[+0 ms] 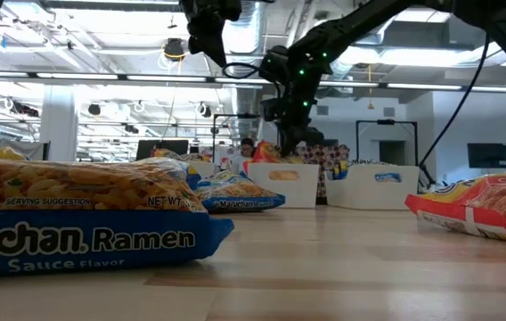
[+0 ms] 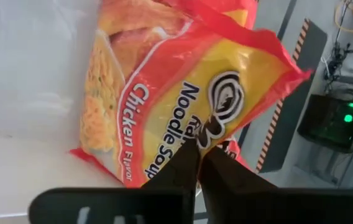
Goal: Sort Maruchan noodles
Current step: Put the orange noodle pack into the middle white bin
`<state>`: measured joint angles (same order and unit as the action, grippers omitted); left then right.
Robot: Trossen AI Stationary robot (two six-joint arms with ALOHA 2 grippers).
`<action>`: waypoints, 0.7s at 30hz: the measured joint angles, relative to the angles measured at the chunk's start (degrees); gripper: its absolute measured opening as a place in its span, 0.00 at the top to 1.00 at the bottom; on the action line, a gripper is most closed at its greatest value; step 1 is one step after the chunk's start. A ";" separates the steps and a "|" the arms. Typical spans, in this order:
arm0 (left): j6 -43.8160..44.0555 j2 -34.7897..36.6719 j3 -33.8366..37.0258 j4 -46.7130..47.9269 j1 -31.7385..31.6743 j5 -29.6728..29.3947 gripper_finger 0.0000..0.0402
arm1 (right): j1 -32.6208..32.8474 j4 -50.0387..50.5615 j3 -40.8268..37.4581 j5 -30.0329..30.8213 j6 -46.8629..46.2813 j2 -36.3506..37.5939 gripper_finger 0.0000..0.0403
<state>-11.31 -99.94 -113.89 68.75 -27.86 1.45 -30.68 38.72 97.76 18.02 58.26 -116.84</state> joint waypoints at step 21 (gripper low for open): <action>-0.02 -0.02 0.02 1.91 0.00 -0.43 1.00 | 3.61 3.35 0.00 11.75 -8.44 4.05 0.66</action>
<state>-11.33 -99.96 -113.86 70.66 -27.86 1.02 -27.07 42.07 97.76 29.77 49.82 -112.79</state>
